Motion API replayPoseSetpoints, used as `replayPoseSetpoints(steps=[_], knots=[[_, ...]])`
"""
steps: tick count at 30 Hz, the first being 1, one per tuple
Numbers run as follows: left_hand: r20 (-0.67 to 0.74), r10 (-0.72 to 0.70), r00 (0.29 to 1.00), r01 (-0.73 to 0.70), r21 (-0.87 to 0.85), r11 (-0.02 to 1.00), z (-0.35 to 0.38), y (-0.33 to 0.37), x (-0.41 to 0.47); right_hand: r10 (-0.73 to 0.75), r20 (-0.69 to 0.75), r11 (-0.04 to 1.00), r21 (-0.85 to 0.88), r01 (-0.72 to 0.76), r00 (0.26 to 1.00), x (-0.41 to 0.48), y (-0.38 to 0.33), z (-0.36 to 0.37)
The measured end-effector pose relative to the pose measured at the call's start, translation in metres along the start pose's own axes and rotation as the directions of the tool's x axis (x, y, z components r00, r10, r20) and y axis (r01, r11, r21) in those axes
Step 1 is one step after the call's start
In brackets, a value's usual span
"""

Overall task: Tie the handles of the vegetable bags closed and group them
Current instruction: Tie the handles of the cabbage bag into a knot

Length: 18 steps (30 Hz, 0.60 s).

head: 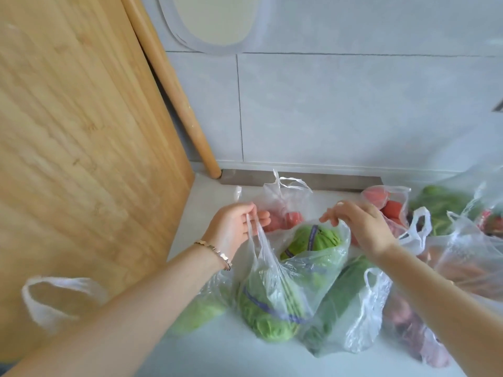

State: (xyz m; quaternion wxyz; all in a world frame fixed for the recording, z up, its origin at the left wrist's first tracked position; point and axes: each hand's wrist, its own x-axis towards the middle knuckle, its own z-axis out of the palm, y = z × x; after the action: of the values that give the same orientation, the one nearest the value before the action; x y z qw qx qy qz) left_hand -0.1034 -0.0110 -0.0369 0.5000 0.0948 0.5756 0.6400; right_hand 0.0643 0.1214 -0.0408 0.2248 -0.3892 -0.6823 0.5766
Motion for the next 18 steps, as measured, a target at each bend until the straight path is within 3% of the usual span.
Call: replayPoseSetpoints(steps=[5,9,12,14,17,18], knots=[[0.069,0.162,0.984,-0.168,0.077,0.983,-0.010,-0.007,-0.005,-0.040,0.048,0.991,0.133,0.033,0.998,-0.010,-0.002,-0.008],[0.046,0.210,0.977,-0.215,0.119,0.969,-0.015,-0.023,-0.002,-0.016,0.109,0.977,0.215,-0.008,0.994,-0.013,0.014,-0.015],[0.028,0.180,0.983,-0.177,0.390,0.904,-0.014,-0.044,-0.003,-0.015,0.135,0.980,0.200,-0.012,0.991,-0.010,0.024,-0.017],[-0.105,0.248,0.963,-0.192,0.379,0.905,-0.008,-0.056,-0.008,-0.021,0.138,0.974,0.228,-0.011,0.990,-0.008,0.029,-0.019],[-0.386,0.309,0.869,-0.239,0.220,0.946,-0.005,-0.076,-0.012,0.021,0.152,0.966,0.253,-0.059,0.988,-0.003,0.046,-0.026],[-0.413,0.302,0.859,-0.208,0.256,0.944,-0.006,-0.082,-0.013,0.042,0.187,0.976,0.204,-0.081,0.982,-0.001,0.054,-0.029]])
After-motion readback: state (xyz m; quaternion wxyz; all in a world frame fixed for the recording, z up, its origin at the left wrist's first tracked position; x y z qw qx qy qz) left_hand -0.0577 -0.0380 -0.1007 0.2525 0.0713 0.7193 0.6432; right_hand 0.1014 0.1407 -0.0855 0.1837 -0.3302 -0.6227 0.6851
